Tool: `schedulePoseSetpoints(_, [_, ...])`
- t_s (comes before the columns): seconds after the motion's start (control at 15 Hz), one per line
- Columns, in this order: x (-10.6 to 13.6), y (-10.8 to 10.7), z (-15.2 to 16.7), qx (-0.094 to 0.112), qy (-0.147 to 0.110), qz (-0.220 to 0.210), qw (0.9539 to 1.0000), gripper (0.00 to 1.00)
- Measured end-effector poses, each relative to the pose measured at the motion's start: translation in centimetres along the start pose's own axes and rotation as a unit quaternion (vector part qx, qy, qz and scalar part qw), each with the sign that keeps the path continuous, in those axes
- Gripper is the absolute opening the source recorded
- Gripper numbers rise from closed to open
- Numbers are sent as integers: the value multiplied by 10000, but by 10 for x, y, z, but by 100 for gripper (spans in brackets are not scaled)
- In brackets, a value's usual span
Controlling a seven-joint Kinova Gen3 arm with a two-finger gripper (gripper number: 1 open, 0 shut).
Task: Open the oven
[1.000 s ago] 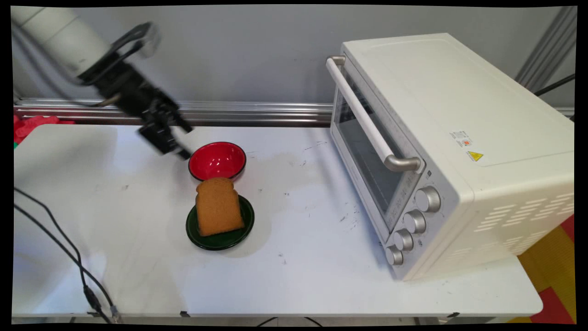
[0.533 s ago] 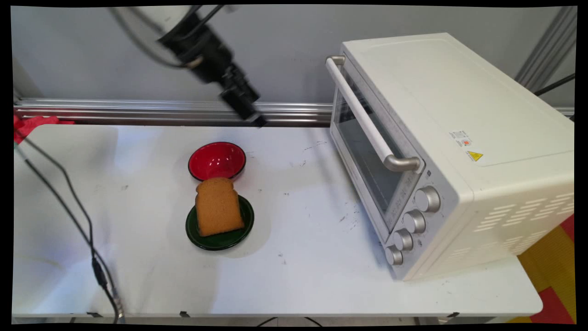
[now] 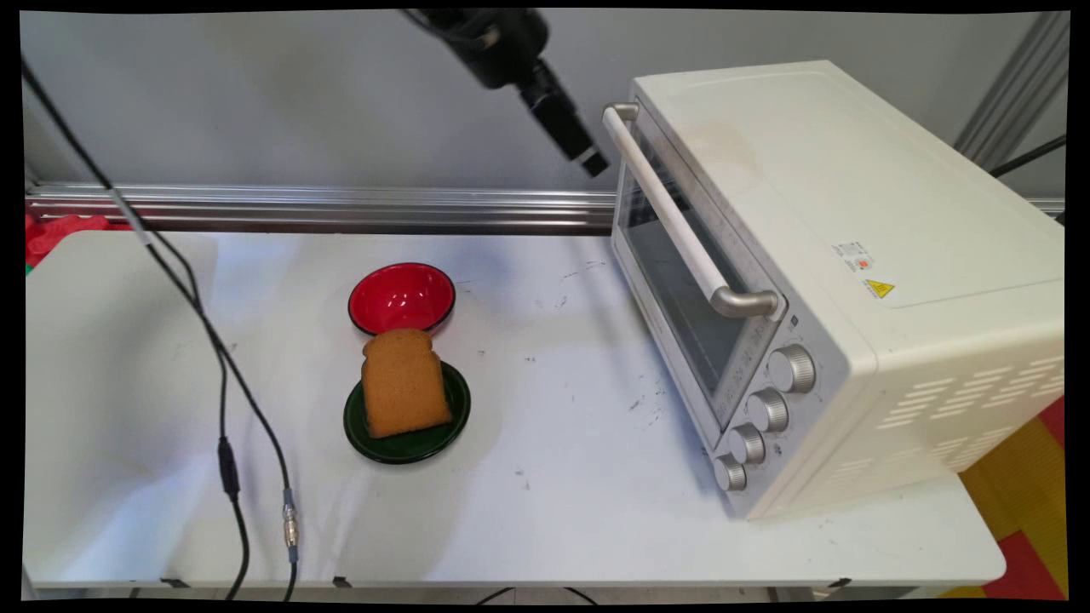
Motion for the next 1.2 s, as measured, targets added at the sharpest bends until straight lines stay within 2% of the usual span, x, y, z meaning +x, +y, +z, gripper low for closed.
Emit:
schedulePoseSetpoints(0.27, [28, -1, 7, 1, 83, 36, 10000, 100])
schedulePoseSetpoints(0.67, [42, -4, 17, -80, 41, 33, 10000, 100])
schedulePoseSetpoints(0.73, [43, -5, 19, -104, 41, 25, 9999, 0])
schedulePoseSetpoints(1.2, [46, -11, 35, -175, 78, -40, 9998, 0])
